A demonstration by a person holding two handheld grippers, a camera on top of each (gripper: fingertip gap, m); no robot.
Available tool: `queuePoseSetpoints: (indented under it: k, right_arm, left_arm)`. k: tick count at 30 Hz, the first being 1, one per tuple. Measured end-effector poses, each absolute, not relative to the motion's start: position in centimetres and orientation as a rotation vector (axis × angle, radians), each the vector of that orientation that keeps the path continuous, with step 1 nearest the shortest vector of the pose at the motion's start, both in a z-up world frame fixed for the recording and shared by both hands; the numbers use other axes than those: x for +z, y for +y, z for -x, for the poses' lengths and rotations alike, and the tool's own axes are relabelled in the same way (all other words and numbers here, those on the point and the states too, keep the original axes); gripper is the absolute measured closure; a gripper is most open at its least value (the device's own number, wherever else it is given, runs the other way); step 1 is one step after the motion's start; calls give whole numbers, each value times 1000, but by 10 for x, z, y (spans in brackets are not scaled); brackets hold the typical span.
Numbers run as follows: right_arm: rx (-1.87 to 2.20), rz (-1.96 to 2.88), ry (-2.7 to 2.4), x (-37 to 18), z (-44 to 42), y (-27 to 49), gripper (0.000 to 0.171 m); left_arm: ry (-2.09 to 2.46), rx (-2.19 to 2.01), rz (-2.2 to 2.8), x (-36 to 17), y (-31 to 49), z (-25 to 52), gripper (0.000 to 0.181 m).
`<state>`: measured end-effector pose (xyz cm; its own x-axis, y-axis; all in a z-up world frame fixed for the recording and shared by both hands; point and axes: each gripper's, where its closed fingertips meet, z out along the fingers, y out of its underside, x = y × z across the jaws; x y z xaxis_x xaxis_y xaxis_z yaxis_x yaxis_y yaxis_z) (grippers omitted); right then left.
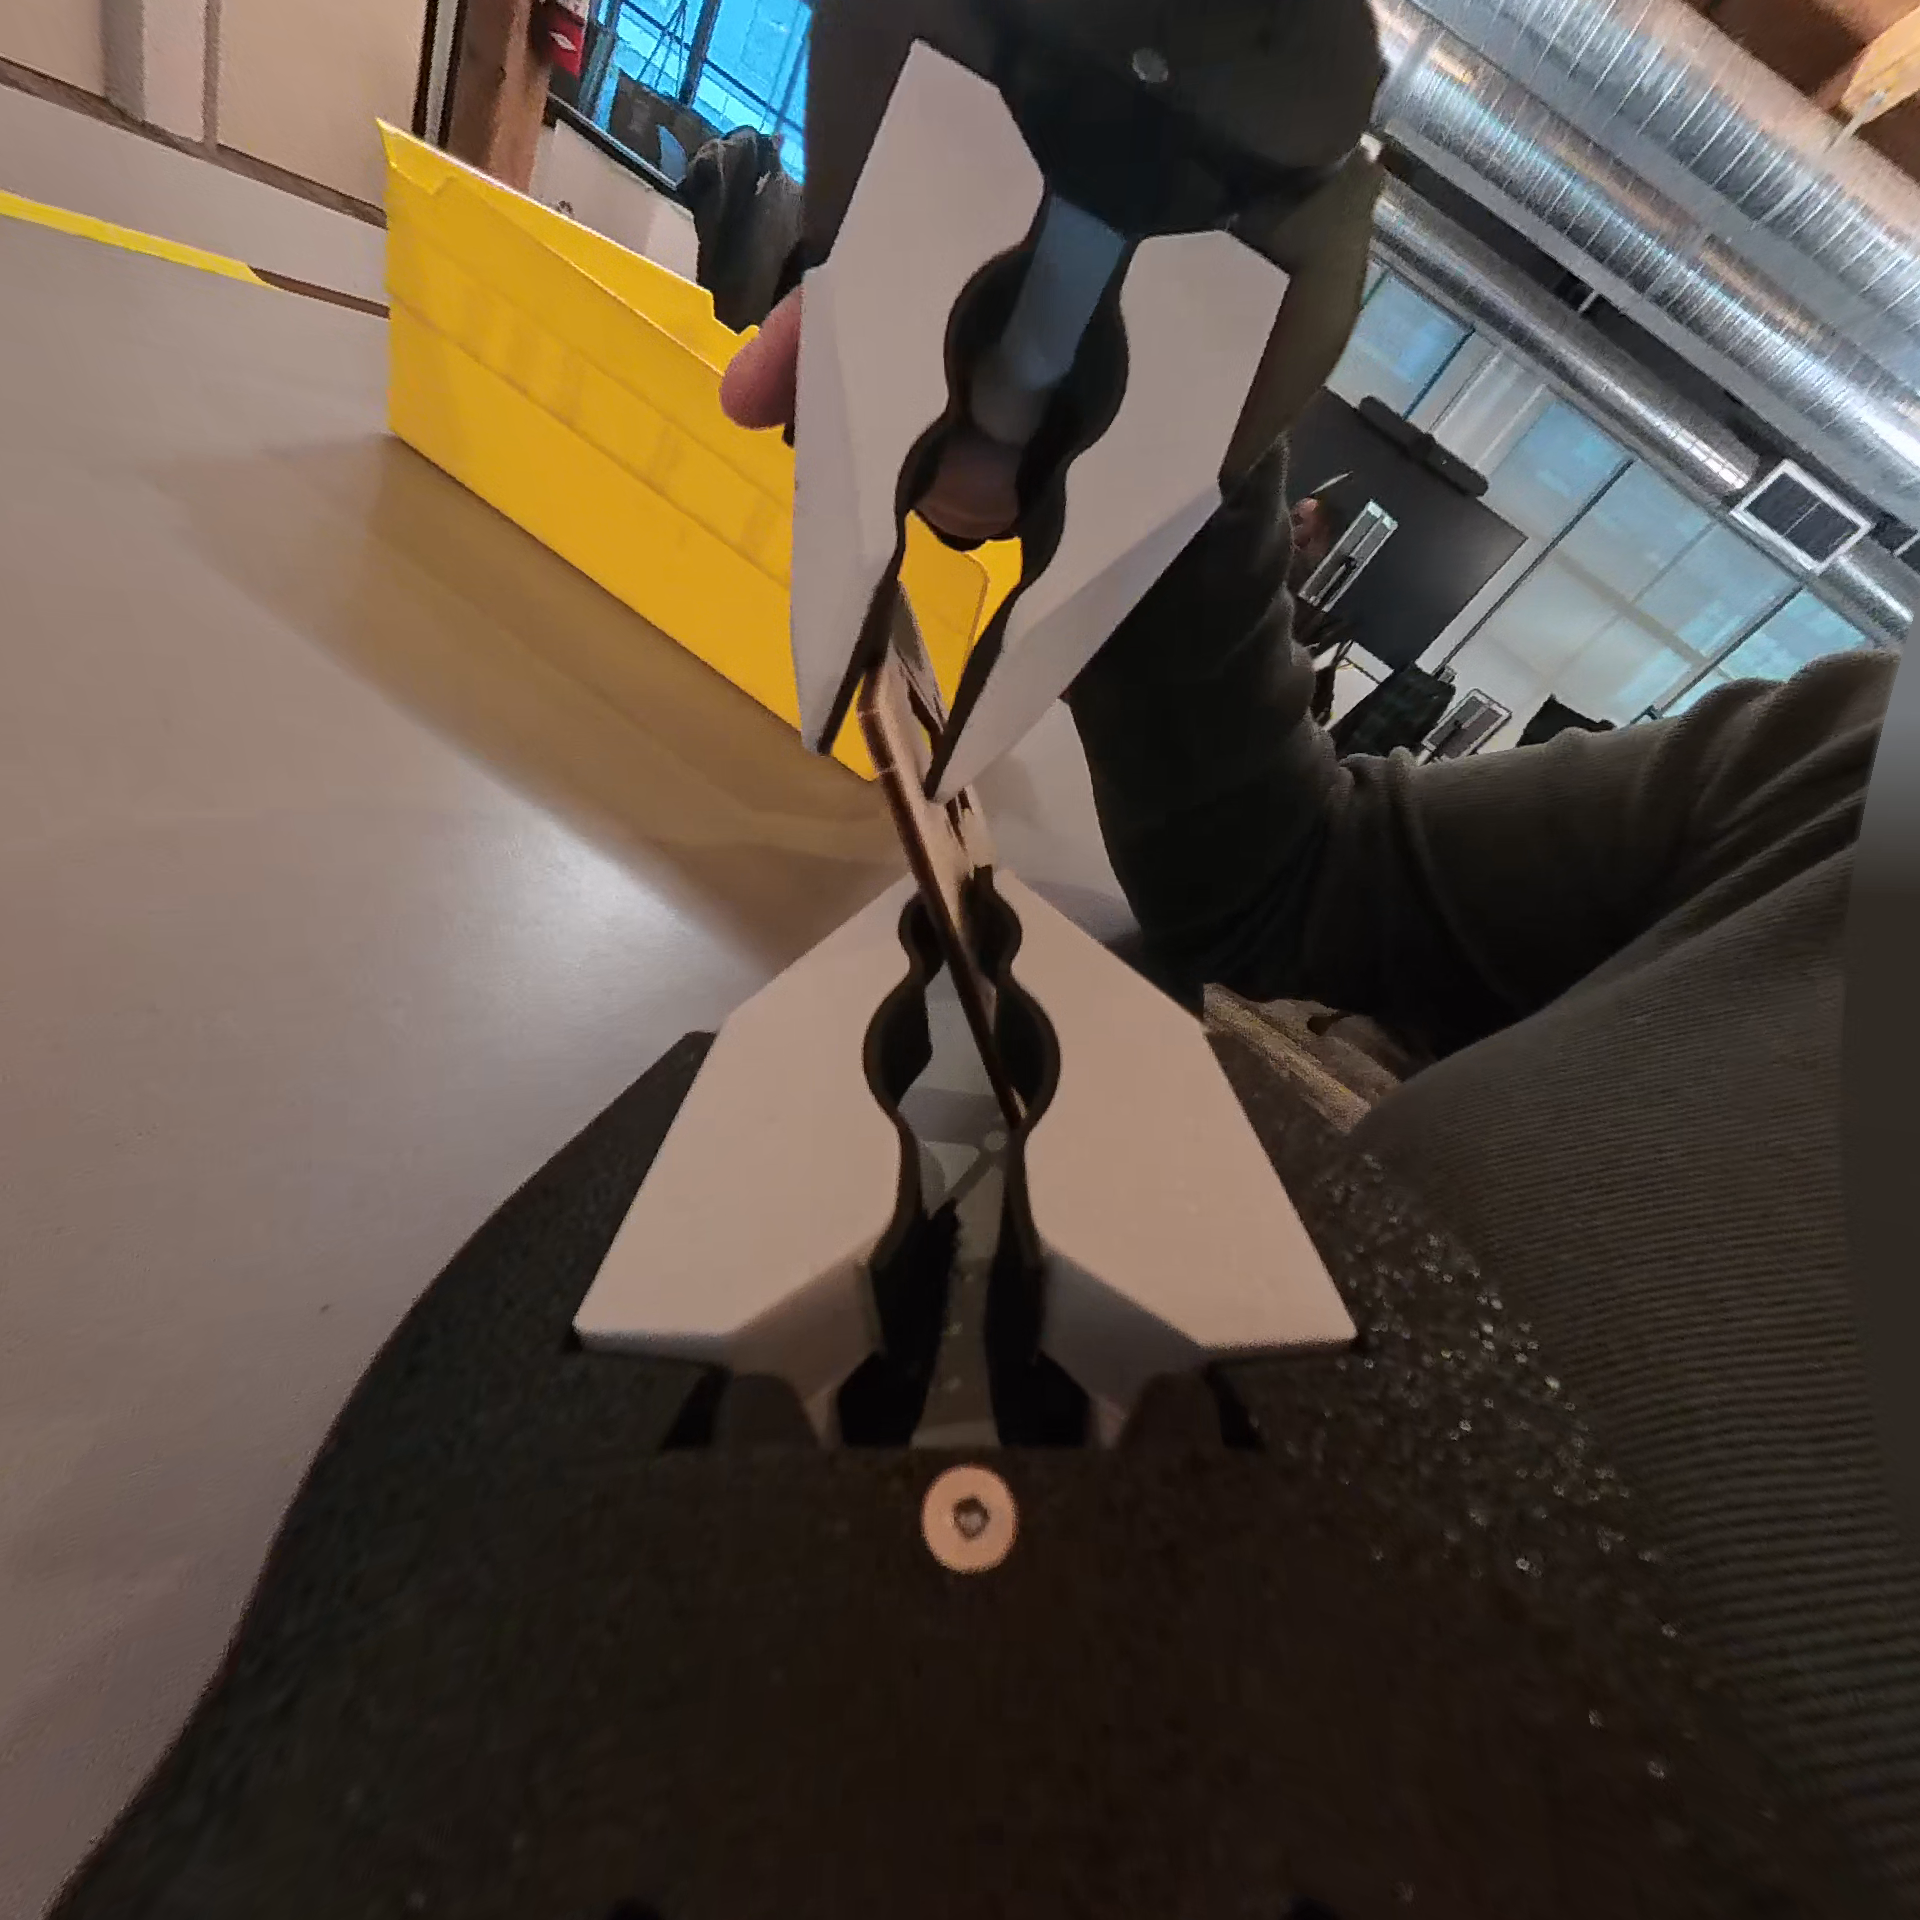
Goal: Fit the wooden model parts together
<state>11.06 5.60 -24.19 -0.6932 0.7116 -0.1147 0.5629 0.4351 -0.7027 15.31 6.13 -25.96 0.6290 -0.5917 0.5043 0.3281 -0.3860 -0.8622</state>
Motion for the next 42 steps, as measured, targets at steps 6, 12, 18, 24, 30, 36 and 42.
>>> queuePoseSetpoints:
  k: [6,12,18,24,30,36,42]
  right_arm:
    - [1164,1127,-2472,-240,-108,55,159]
    - [1167,1109,-2466,-239,-107,54,161]
    - [1049,1112,-2481,-241,-109,54,160]
    - [953,1109,-2480,-244,-108,57,159]
    - [859,1086,-2474,-245,-108,58,159]
    - [832,1068,-2473,-246,-108,60,159]
    - [888,1057,-2476,-244,-109,58,159]
  left_arm:
    - [229,-984,1696,-259,61,-152,178]
    - [229,-979,1685,-258,61,-150,178]
    - [246,-947,1694,-259,60,-152,178]
    - [240,-942,1705,-261,61,-151,177]
    - [235,-942,1710,-261,61,-151,176]
    - [227,-942,1716,-262,62,-151,176]
    - [229,-971,1702,-261,61,-152,177]
